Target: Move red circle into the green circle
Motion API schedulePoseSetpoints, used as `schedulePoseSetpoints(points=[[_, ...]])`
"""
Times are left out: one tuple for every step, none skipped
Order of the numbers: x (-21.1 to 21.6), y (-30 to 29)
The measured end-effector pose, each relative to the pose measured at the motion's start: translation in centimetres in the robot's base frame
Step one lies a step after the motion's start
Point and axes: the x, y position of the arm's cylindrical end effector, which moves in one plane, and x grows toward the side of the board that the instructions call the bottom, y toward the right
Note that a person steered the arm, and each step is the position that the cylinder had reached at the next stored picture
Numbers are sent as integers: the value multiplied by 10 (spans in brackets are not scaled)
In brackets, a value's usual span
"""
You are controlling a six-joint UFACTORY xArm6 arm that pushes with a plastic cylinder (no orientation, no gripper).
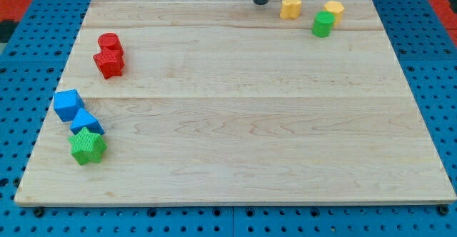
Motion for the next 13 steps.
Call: schedulePoseSetpoints(points=[[0,47],[-3,73],[-2,47],[-1,1],[15,-48],[38,-104],[64,-162],[68,-225],[68,-271],[80,-307],[145,-312],[158,-298],[152,-276]])
